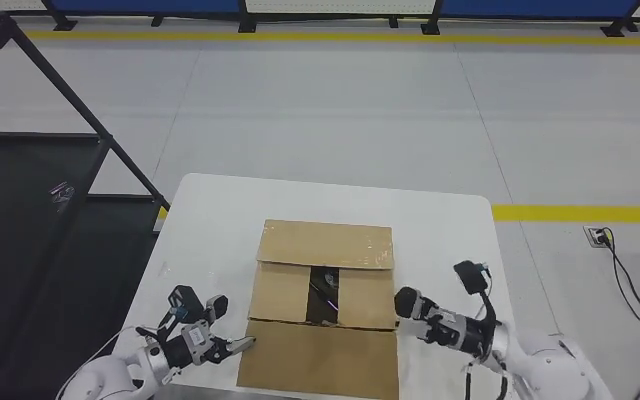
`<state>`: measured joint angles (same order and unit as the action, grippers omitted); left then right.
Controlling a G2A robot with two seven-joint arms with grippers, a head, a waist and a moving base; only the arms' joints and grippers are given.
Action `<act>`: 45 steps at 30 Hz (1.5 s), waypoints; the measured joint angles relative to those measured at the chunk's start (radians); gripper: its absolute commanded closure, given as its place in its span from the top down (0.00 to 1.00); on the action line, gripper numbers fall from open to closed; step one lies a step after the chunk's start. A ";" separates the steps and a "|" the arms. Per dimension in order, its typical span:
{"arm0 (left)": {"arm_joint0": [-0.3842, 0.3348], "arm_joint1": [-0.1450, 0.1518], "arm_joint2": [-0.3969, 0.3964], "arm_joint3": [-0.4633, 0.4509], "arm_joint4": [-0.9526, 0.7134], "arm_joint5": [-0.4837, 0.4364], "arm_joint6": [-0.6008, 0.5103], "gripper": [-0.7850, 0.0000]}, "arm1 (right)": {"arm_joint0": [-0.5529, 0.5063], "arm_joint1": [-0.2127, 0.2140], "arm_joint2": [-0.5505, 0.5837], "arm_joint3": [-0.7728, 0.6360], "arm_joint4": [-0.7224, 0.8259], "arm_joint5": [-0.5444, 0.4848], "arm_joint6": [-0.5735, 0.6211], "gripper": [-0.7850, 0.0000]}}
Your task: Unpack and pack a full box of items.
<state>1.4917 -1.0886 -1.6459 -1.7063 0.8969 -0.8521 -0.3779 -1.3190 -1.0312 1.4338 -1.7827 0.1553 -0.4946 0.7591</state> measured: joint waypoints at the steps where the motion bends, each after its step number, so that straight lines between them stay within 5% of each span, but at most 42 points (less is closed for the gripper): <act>1: -0.005 0.000 0.006 0.006 0.004 0.004 0.000 1.00 | 0.008 -0.001 0.003 0.008 0.041 0.037 -0.019 1.00; 5: -0.021 0.001 0.024 0.025 0.012 0.024 0.005 1.00 | 0.031 -0.001 0.012 0.023 0.108 0.166 -0.020 1.00; 15: -0.021 0.001 0.025 0.027 0.011 0.025 0.006 1.00 | 0.029 -0.001 0.009 0.021 0.106 0.163 -0.023 1.00; 21: -0.021 0.001 0.025 0.027 0.011 0.025 0.006 1.00 | 0.096 -0.011 -0.072 0.062 0.105 0.368 -0.041 1.00; 27: -0.021 0.001 0.025 0.027 0.011 0.025 0.006 1.00 | 0.173 -0.026 -0.150 0.151 0.106 0.438 -0.045 1.00; 45: -0.021 0.001 0.025 0.027 0.011 0.025 0.006 1.00 | 0.396 -0.079 -0.287 0.188 0.075 0.520 -0.257 1.00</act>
<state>1.4709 -1.0871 -1.6213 -1.6797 0.9077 -0.8267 -0.3723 -0.9227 -1.1104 1.1470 -1.5945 0.2304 0.0256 0.5017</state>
